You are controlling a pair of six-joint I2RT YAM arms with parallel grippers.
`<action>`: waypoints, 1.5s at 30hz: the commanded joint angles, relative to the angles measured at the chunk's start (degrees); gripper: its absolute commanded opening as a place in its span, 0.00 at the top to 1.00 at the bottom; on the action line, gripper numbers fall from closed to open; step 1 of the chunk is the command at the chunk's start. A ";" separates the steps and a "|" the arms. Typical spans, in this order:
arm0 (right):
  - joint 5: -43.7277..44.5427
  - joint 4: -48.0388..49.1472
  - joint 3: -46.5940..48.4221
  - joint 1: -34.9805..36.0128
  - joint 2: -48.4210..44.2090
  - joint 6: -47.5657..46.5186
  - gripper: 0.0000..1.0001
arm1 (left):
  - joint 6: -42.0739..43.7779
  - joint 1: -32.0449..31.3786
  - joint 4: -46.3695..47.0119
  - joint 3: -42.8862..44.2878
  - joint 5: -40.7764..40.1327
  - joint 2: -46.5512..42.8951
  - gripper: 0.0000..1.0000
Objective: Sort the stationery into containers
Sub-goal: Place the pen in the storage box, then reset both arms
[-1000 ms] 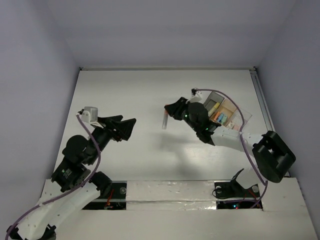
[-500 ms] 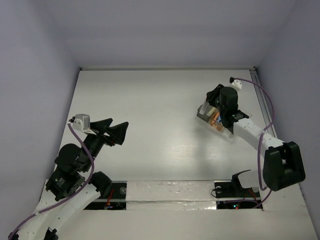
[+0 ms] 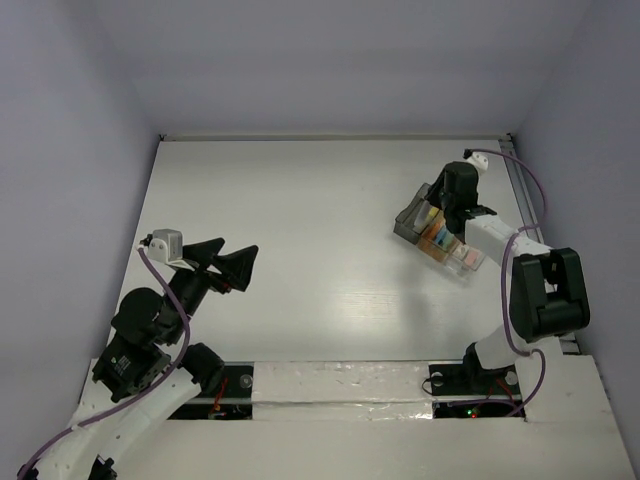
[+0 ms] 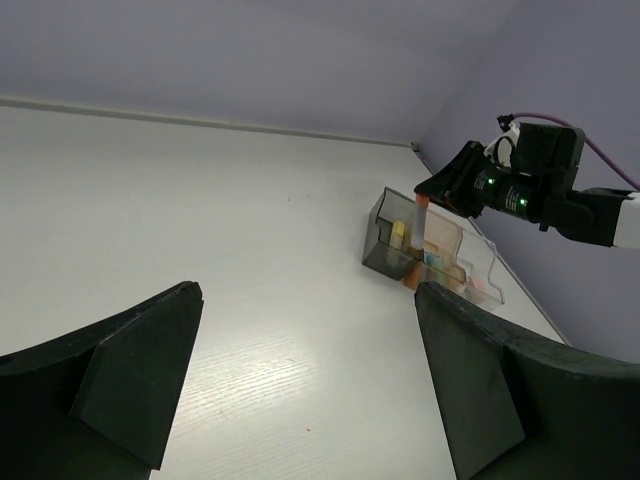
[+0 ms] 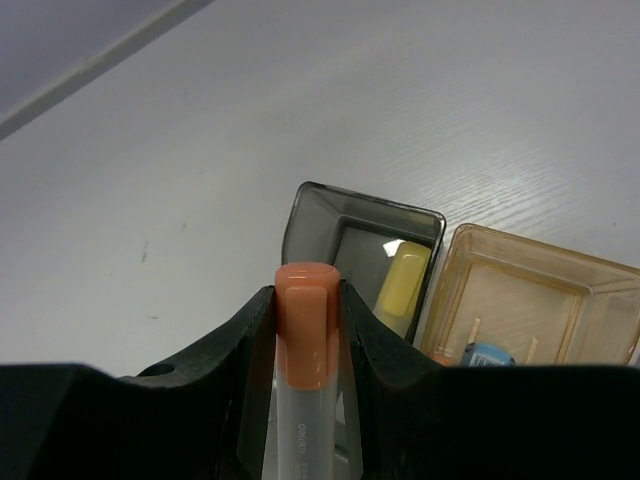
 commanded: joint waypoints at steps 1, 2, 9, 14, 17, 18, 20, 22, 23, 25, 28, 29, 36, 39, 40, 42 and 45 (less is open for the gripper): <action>-0.67 0.36 3.09 -0.99 1.79 -0.25 0.91 | 0.96 0.20 1.83 -0.30 -0.57 -0.06 0.14; -0.84 0.27 3.44 -0.99 2.23 -0.34 0.89 | 1.05 0.20 1.83 -0.30 -0.57 0.03 0.14; -3.13 -2.89 5.46 -0.99 1.63 0.19 0.35 | 1.14 0.20 1.92 -0.12 -0.93 0.99 0.13; -4.88 -4.47 4.50 -0.99 -3.73 -0.17 0.11 | 0.96 0.20 2.27 -0.30 -0.93 1.17 0.12; -7.07 -5.70 4.06 -0.99 -9.61 -0.60 0.03 | 0.88 0.20 2.27 -0.21 -1.01 1.52 0.12; -8.04 -5.62 3.10 -0.99 -13.89 -0.43 0.01 | 0.70 0.20 2.27 -0.21 -1.01 1.69 0.11; -11.38 -5.18 1.69 -0.99 -18.92 0.97 0.00 | 0.70 0.72 2.27 -0.12 -1.19 1.78 0.10; -14.97 -4.48 -1.12 -0.99 -24.45 2.20 0.00 | 0.70 0.73 2.62 -0.12 -1.45 1.70 0.08; -15.95 -4.39 -2.17 -0.99 -30.31 2.90 0.01 | 0.52 0.73 2.71 -0.30 -1.71 1.70 0.07; -19.53 -4.04 -4.80 -0.99 -36.14 3.00 0.19 | 0.61 0.73 2.97 -0.30 -2.24 1.70 0.06; -22.72 -6.13 -5.79 -0.99 -46.34 2.73 0.00 | 0.61 0.73 3.93 -0.47 -2.42 1.61 0.05; -23.34 -7.01 -5.52 -0.99 -48.71 2.39 0.00 | 0.70 0.73 4.29 -0.47 -2.42 1.70 0.04; -20.01 -17.92 -0.16 -0.99 -63.75 0.28 0.00 | 1.40 0.73 6.75 5.93 -0.93 3.98 0.01; -18.43 -18.80 -0.95 -0.99 -67.80 0.54 0.00 | 3.24 0.73 7.71 10.59 -0.84 5.03 0.01; -18.16 -19.06 -1.21 -0.99 -68.94 0.54 0.00 | 3.77 0.73 8.07 11.38 -1.27 5.30 0.01; -17.37 -19.33 -2.78 -0.99 -69.48 0.54 0.00 | 5.09 0.73 9.47 12.44 -2.16 5.21 0.01; -17.37 -18.80 -5.43 -0.99 -68.87 0.80 0.00 | 5.09 0.73 10.18 11.05 -2.86 5.04 0.01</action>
